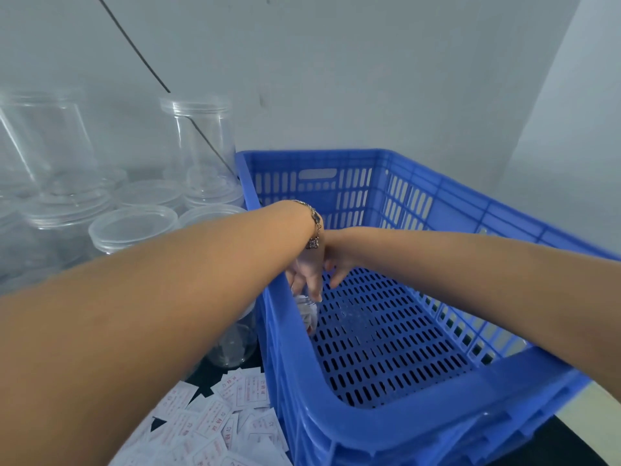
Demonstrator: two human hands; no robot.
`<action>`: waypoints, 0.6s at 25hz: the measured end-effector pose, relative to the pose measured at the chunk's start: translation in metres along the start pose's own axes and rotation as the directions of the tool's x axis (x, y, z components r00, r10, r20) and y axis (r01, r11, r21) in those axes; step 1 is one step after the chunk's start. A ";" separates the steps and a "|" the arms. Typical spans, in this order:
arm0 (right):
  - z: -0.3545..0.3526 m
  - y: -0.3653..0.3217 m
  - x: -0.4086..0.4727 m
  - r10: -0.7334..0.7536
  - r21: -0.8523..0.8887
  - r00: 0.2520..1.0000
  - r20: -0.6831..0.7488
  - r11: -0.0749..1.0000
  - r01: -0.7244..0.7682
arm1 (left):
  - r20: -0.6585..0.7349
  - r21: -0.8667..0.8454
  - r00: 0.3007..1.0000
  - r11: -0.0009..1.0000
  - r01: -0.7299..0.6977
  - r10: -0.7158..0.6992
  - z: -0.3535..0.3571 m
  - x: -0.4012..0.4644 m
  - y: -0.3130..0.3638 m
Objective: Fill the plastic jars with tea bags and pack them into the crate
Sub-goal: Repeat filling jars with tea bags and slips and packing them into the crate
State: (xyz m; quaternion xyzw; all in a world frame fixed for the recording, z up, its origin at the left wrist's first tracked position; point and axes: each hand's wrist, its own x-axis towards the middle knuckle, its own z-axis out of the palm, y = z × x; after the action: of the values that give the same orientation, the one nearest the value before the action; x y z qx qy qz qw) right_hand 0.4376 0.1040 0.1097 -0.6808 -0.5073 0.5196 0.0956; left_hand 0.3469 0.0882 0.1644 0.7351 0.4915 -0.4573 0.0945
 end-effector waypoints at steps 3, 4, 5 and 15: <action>0.007 0.002 0.003 0.040 -0.037 0.999 0.024 0.999 -0.039 | -0.003 0.029 0.998 0.998 -0.062 0.062 0.000 0.001 0.000; 0.009 0.003 0.004 0.073 -0.013 0.997 -0.002 0.997 -0.073 | 0.010 0.010 0.998 0.998 -0.062 0.062 0.001 0.001 0.004; 0.013 0.003 0.001 0.077 -0.013 0.997 -0.013 0.997 -0.077 | 0.018 -0.025 0.998 0.998 -0.065 0.065 0.000 0.006 0.005; 0.004 0.001 -0.004 0.133 -0.095 0.991 0.010 0.987 -0.131 | -0.113 -0.048 0.991 0.996 -0.079 0.073 -0.003 0.007 0.004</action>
State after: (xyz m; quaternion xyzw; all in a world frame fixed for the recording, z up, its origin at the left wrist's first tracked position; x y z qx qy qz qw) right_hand 0.4347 0.0990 0.1095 -0.7123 -0.4859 0.5059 0.0244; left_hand 0.3522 0.0925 0.1600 0.7748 0.4795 -0.3987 0.1034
